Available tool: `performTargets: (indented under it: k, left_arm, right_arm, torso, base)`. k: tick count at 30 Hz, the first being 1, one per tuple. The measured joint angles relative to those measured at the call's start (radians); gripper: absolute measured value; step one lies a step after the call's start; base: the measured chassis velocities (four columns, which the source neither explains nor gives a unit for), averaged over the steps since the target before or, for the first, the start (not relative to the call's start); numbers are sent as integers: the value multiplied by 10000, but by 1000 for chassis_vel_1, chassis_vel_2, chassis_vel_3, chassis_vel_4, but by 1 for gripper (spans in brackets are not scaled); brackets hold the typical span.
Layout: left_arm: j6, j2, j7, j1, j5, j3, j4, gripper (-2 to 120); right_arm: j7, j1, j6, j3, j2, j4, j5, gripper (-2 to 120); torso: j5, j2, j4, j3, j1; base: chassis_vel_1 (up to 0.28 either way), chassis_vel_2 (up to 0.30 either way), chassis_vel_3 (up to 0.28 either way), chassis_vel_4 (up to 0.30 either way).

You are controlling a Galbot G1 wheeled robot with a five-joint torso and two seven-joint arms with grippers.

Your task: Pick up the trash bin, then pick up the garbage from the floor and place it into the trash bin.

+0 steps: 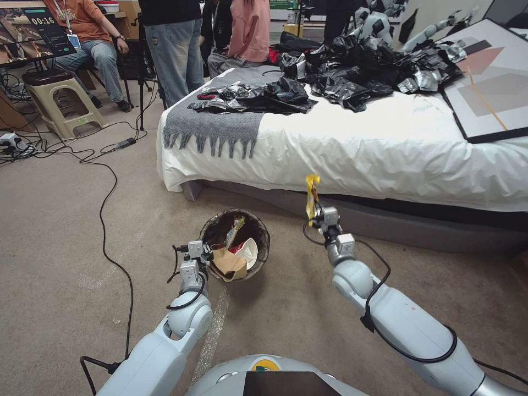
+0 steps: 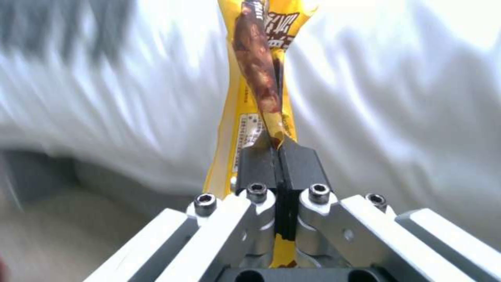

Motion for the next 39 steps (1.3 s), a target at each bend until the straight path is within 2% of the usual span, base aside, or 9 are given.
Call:
performTargets:
  k: [3,11,12,24,39]
  left_arm:
    - [30,13,17,0,-2,76,26,2]
    - [66,36,17,-6,-1,148,5,2]
    - [74,58,17,-5,-1,159,-11,2]
    - [97,63,32,-39,-31,175,-75,2]
    - [98,-18,29,-112,-60,125,-169,2]
  right_arm:
    - [-474,307,166,-87,-51,961,262,0]
    - [-1393,988,407,-977,-100,1696,664,0]
    - [-1632,1277,434,-1382,-63,1751,767,0]
    - [-1882,2684,509,-4013,126,1323,773,0]
    - [-1883,2727,635,-5305,165,386,327,0]
  torso:
    - [1,0,0,-1,0]
    - [1,1,3,0,0]
    - [2,1,0,-1,0]
    - [-1,1,1,0,0]
    - [1,0,0,0,-1]
  base:
    - [0,0,0,0]
    - [0,0,0,0]
    - [0,0,0,0]
    - [0,0,0,0]
    - [0,0,0,0]
